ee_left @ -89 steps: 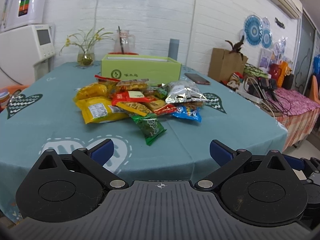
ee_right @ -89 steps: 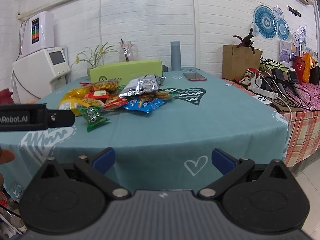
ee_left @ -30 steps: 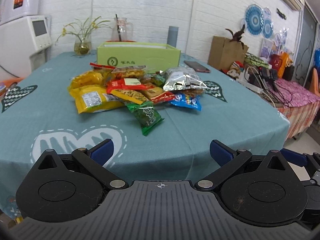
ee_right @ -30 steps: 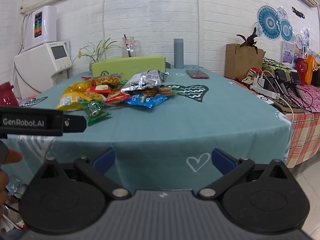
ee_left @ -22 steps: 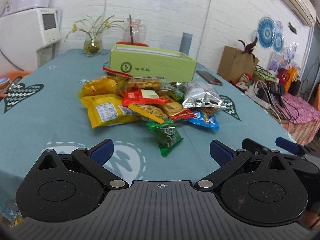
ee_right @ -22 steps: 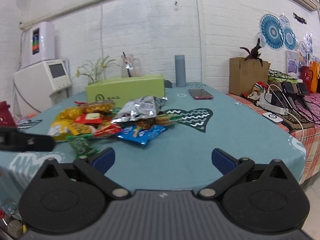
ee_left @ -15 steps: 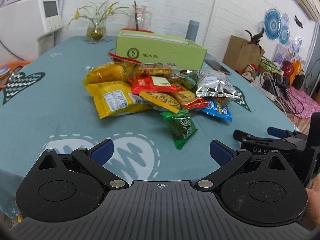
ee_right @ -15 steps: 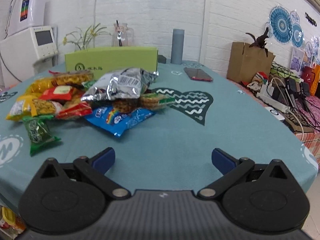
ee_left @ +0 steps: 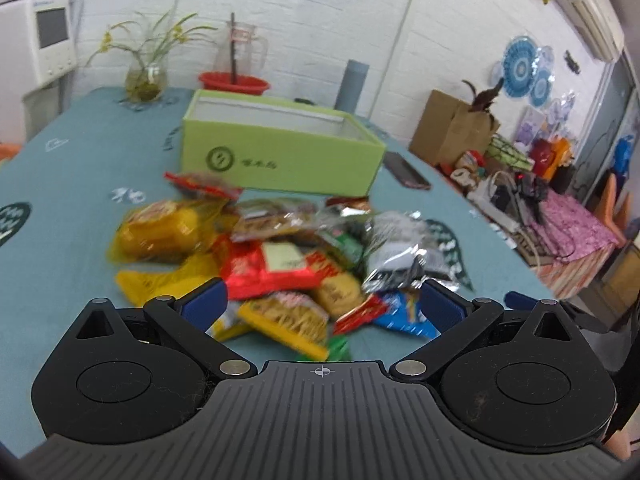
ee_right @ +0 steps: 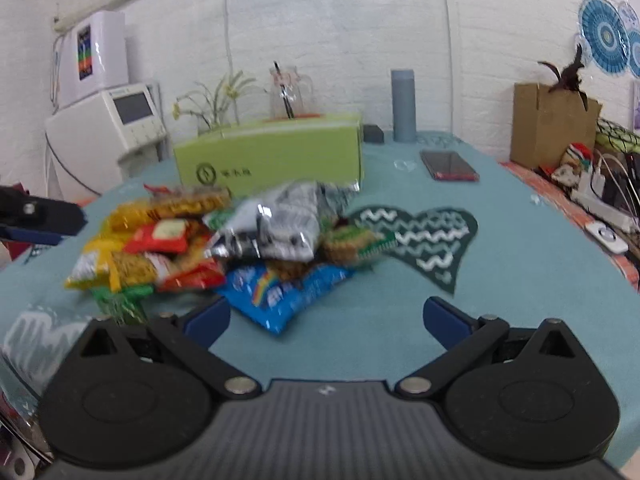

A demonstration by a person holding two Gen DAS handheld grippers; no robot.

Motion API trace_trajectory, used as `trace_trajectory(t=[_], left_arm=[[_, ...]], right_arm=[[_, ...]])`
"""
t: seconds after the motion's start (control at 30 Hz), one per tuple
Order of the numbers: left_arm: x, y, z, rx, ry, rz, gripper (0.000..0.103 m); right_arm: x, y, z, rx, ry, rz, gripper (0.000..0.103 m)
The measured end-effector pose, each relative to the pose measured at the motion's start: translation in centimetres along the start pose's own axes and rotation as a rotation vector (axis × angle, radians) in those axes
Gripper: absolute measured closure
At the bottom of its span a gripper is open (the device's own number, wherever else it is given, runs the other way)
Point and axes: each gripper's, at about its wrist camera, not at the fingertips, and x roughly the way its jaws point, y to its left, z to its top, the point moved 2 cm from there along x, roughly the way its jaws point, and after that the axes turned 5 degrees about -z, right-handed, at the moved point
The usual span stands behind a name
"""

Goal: Organize snacks
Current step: 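Reach the left gripper into the pile and grasp the silver foil bag, then carry the silver foil bag into the green box and open the left gripper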

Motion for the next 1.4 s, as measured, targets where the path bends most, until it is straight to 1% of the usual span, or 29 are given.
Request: trace_trajectory(t=[0.07,0.1,0.2,0.27,0.33,0.37,0.43,0.47,0.5,0.53,0.57,0.6,0.63,0.7,0.73,0.8,0.9,1.0,1.07,1.13,1.23,1.3,1.4], left_arm=[[2.1,-1.0,1.8,0.021,0.017,-0.070,0.015],[3.3,-1.4,2.4,0.032,0.035,-0.094,0.018],[6.6,-2.5,3.7,0.050,0.088,-0.132,0.025],[8.3,-2.8,4.4,0.051,0.112,-0.169,0.026],[9.7,-2.8,4.9,0.047,0.135,-0.192,0.026],[10.6,-2.8,5.1,0.050,0.150,-0.193,0.027],[12.1,-2.7,5.0,0.048,0.185,-0.177,0.030],[12.7,-2.5,4.8,0.047,0.202,-0.176,0.032],[13.3,-2.4,4.6,0.046,0.220,-0.180,0.038],[13.8,-2.3,4.3,0.044,0.243,-0.190,0.042],[14.2,-2.3,3.9,0.049,0.262,-0.203,0.057],[14.4,-2.4,3.6,0.062,0.269,-0.202,0.059],[14.3,-2.5,3.5,0.074,0.259,-0.209,0.061],[13.9,-2.6,3.6,0.067,0.256,-0.235,0.075],[13.6,-2.7,3.9,0.063,0.247,-0.235,0.075],[12.9,-3.2,5.2,0.087,0.212,-0.243,0.075],[12.7,-3.3,8.2,0.100,0.161,-0.240,0.073],[13.6,-3.1,12.7,0.117,0.096,-0.211,0.071],[15.0,-2.3,15.8,0.121,0.065,-0.183,0.070],[17.0,-1.1,18.5,0.120,0.055,-0.153,0.069],[20.6,1.1,21.0,0.094,0.077,-0.122,0.069],[23.1,2.6,21.6,0.071,0.105,-0.113,0.069],[26.3,4.8,21.5,0.046,0.149,-0.102,0.070]], right_arm=[[0.5,0.8,1.8,-0.056,-0.043,0.019,0.000],[1.1,1.2,2.3,-0.076,-0.045,0.031,0.001],[3.4,1.8,3.0,-0.134,-0.010,0.063,0.001],[4.8,2.0,3.0,-0.155,0.010,0.081,0.001],[6.0,1.9,3.2,-0.155,0.017,0.105,0.004],[6.5,1.9,3.2,-0.147,0.024,0.117,0.007],[7.4,1.7,3.2,-0.126,0.040,0.129,0.014],[7.8,1.6,3.0,-0.114,0.053,0.137,0.020],[8.3,1.4,2.9,-0.094,0.070,0.156,0.026],[8.8,1.1,2.8,-0.066,0.090,0.180,0.028],[9.1,0.9,2.7,-0.045,0.099,0.197,0.030],[9.2,0.8,2.7,-0.036,0.105,0.204,0.031],[9.2,0.6,2.7,-0.031,0.106,0.210,0.031],[9.0,0.3,3.1,-0.011,0.108,0.223,0.033],[8.8,0.3,3.5,-0.009,0.102,0.229,0.034],[8.4,0.5,4.8,-0.034,0.066,0.214,0.034],[9.1,0.9,7.7,-0.087,0.007,0.197,0.033],[11.8,1.2,11.7,-0.154,-0.061,0.187,0.033],[14.5,1.5,14.4,-0.187,-0.078,0.183,0.033],[17.6,1.8,16.5,-0.210,-0.072,0.183,0.033],[22.3,1.9,18.4,-0.226,-0.021,0.195,0.034],[25.2,1.9,18.6,-0.223,0.023,0.209,0.034],[28.9,1.8,17.9,-0.218,0.079,0.227,0.033]])
